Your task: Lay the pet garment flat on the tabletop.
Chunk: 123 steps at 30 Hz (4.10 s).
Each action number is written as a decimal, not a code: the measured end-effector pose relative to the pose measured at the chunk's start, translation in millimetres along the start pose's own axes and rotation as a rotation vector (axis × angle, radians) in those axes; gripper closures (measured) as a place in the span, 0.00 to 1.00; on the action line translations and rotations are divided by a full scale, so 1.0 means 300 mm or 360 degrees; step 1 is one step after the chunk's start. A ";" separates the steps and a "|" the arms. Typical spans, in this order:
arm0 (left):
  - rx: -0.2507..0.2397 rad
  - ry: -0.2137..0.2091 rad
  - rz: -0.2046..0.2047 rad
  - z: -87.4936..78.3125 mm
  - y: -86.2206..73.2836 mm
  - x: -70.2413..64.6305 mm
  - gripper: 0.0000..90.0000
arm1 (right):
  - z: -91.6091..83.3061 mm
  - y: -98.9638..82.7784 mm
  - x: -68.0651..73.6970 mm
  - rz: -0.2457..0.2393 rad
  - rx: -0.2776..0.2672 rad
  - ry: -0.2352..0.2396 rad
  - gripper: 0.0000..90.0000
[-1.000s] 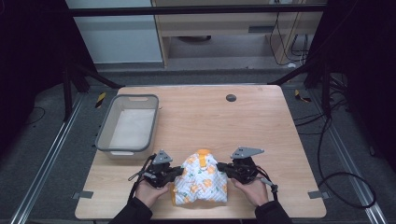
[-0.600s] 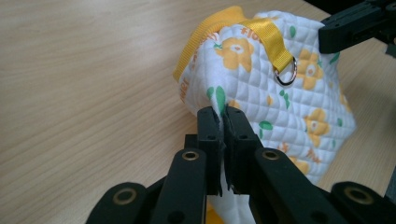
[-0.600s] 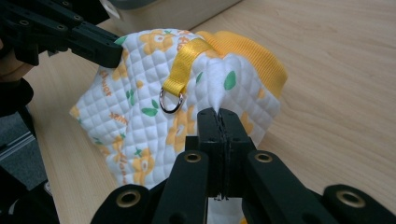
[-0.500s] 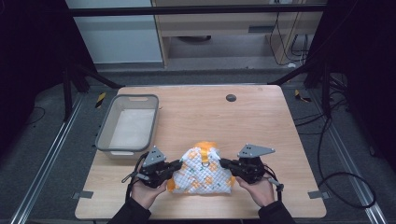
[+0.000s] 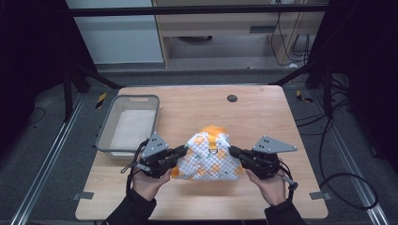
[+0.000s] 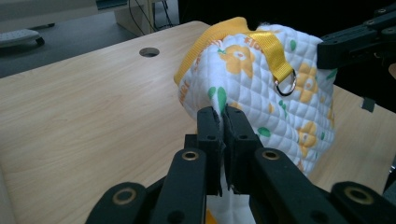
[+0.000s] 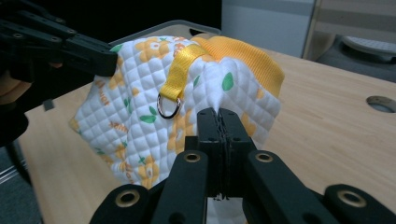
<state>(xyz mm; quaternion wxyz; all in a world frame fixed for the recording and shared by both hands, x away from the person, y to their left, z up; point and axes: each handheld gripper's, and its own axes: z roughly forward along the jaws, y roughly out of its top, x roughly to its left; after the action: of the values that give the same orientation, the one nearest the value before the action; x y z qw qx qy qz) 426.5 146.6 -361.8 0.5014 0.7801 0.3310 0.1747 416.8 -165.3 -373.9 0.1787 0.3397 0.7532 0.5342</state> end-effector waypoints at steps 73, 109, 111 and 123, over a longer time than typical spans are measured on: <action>0.0486 0.0210 0.0061 0.348 -0.319 0.189 0.91 | 0.297 -0.283 -0.199 -0.0058 0.0473 -0.0177 0.99; 0.0295 0.0225 -0.0217 0.328 -0.228 0.232 0.56 | 0.327 -0.214 -0.248 0.0089 0.0415 -0.0372 0.85; 0.0266 0.0220 -0.0211 0.308 -0.224 0.233 0.51 | 0.315 -0.207 -0.246 0.0088 0.0391 -0.0371 0.84; 0.0300 0.0188 -0.0108 0.159 -0.274 0.192 0.33 | 0.089 -0.211 -0.206 0.0043 0.0307 -0.0227 0.64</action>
<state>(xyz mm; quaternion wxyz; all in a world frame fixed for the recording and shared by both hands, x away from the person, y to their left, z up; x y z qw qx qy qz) 468.8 177.4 -459.8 0.4112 0.8004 0.4011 0.1715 457.0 -203.2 -448.2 0.1910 0.4026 0.7818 0.4361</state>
